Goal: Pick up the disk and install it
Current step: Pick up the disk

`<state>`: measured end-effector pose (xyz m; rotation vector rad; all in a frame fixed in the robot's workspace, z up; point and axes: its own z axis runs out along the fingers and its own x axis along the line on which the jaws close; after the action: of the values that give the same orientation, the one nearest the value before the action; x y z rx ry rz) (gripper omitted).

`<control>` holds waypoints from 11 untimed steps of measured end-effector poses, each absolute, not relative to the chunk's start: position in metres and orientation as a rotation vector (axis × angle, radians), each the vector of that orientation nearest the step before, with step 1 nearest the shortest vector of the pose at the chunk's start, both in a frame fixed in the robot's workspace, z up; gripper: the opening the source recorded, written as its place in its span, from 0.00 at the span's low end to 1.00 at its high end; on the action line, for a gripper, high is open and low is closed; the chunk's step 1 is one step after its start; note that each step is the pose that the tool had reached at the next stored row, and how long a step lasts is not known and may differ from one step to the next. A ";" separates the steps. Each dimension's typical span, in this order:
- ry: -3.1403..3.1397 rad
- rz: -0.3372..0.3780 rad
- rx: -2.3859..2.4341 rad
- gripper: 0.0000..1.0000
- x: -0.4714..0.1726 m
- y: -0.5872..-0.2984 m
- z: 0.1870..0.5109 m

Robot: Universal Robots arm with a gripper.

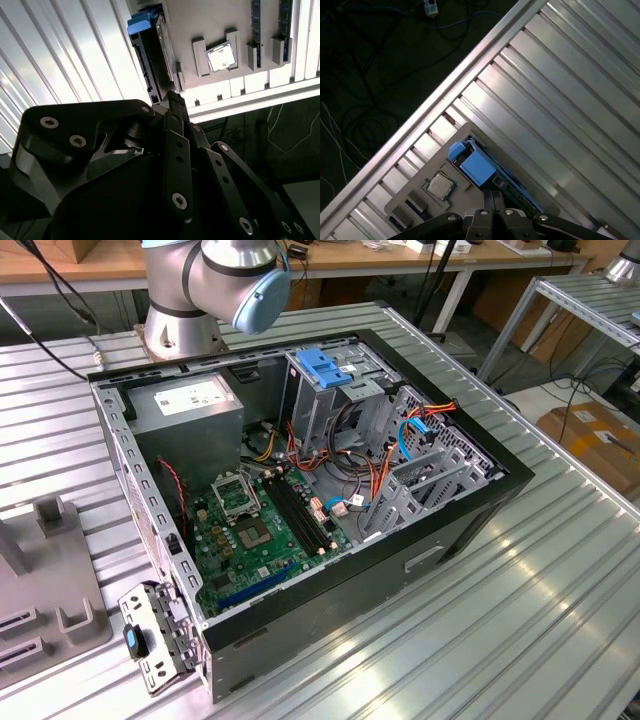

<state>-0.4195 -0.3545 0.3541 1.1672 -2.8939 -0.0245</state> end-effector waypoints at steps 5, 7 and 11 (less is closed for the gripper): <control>-2.804 -0.022 1.366 0.11 -0.420 -0.354 0.354; -2.770 -0.021 1.434 0.11 -0.420 -0.354 0.354; -2.712 -0.020 1.540 0.11 -0.420 -0.354 0.354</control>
<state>-0.4195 -0.3545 0.3539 1.5395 -2.7122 -0.0199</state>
